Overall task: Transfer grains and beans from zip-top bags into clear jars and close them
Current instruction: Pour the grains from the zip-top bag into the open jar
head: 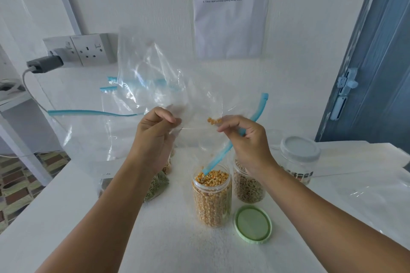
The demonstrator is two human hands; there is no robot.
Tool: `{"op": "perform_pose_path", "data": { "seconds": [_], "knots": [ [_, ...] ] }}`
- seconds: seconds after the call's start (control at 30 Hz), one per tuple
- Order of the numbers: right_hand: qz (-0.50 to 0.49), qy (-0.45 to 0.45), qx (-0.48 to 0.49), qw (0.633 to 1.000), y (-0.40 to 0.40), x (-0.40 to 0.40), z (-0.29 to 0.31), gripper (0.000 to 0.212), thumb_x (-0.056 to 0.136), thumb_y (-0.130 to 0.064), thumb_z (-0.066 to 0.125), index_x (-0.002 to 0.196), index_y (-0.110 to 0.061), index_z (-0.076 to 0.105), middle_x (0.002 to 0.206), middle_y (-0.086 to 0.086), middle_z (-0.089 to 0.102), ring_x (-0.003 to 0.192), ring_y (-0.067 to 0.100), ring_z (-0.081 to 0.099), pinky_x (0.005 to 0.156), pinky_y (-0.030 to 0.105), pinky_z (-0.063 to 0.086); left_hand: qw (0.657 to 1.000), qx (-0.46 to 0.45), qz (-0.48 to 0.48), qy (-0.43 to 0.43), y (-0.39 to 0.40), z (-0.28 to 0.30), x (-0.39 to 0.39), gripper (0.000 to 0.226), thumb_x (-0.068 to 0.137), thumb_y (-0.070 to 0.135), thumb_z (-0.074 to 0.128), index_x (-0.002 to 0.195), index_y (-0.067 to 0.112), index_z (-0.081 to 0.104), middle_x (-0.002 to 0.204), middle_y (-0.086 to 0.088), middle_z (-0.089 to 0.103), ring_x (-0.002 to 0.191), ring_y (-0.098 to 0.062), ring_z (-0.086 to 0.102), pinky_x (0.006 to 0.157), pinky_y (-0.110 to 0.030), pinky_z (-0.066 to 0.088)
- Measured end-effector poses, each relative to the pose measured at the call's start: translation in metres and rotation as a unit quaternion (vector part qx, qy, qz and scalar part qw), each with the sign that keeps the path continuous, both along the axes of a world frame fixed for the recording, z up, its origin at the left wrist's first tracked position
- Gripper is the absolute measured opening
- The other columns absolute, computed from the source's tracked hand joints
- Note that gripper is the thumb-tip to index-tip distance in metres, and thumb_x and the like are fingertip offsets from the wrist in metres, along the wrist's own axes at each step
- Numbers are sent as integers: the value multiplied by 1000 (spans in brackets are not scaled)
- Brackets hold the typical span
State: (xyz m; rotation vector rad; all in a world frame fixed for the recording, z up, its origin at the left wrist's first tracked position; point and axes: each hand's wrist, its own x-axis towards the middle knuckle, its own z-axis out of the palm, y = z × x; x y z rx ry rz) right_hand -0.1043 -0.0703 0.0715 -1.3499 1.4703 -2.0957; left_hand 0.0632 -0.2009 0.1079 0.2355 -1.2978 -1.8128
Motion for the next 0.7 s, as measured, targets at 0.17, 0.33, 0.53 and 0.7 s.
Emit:
{"op": "perform_pose_path", "data": {
  "seconds": [0.17,0.33,0.53,0.7],
  "knots": [
    [-2,22,-7,1000,1,-4,-2,25,91,16,63,80,-3,75,99,4,76,109,18,70,97,24,52,1000,28,-13,3,2,-4,6,27,78,2,67,65,24,73,83,1,67,89,-16,65,105,-45,43],
    [-19,28,-3,999,0,-5,-7,18,91,9,71,85,-7,77,98,8,76,103,16,73,96,28,55,1000,12,-5,-6,8,0,4,28,79,1,66,63,23,73,89,3,75,87,-12,71,104,-42,46],
    [8,64,13,998,2,-5,-16,29,89,14,68,81,-11,80,110,13,70,116,17,65,103,27,52,997,-74,-6,2,11,6,1,40,83,-6,61,55,20,72,93,1,79,100,-13,73,88,-25,57],
    [-12,45,17,999,4,-4,-10,26,94,6,68,85,-15,80,135,0,64,125,11,63,104,23,51,997,-74,17,12,9,6,-1,39,82,-5,63,53,20,71,93,1,78,104,-16,71,95,-27,57]
  ]
}}
